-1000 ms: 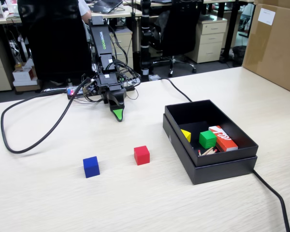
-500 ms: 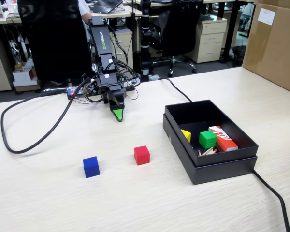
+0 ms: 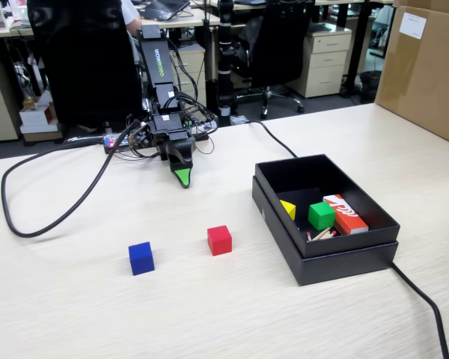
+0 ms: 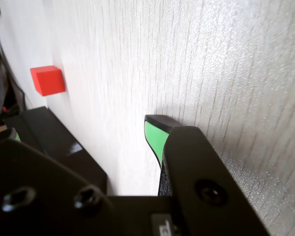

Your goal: Put the red cube on top of the blue cube

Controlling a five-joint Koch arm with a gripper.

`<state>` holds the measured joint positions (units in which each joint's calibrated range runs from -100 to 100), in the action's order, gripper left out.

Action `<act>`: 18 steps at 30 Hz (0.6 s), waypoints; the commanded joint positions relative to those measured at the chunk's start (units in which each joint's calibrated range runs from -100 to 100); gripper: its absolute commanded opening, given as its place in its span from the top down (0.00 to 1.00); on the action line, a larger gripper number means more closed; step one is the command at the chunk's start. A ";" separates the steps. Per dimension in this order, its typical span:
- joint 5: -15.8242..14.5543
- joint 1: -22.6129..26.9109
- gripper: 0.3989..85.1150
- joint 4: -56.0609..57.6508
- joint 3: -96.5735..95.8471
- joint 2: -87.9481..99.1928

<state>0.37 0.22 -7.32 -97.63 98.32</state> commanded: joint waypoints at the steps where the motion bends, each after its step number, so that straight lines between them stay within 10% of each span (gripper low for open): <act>1: 0.34 0.00 0.41 2.18 -0.20 -0.15; 18: 0.24 3.57 0.41 1.23 0.53 0.19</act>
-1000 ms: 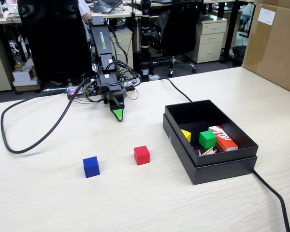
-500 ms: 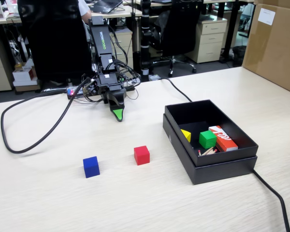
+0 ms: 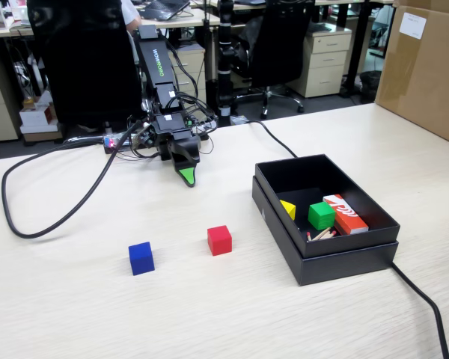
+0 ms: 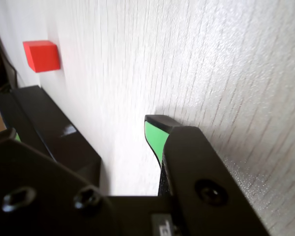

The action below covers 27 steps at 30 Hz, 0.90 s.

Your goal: Put the red cube on top of the blue cube

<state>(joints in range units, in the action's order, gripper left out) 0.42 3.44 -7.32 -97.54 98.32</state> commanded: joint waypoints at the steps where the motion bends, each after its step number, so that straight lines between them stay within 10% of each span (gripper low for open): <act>1: 0.20 0.05 0.41 1.23 0.80 0.19; 27: -0.24 -2.10 0.41 -0.67 31.17 -2.22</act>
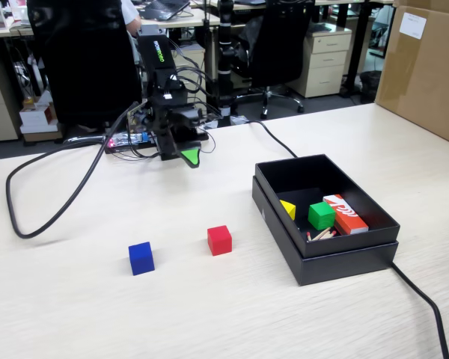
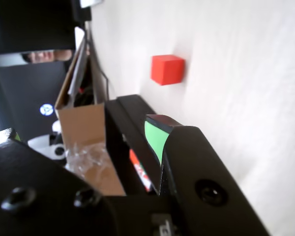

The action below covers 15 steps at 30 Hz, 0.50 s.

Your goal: Put the red cube on top of the blue cube

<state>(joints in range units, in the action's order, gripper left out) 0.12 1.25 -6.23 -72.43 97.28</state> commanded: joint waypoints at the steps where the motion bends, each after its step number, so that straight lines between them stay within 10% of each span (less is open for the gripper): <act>1: 0.10 0.10 0.42 -1.67 7.34 -2.22; 15: 0.20 0.05 0.43 6.10 22.21 -8.18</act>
<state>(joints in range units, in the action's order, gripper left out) 0.12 1.20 0.50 -58.65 89.77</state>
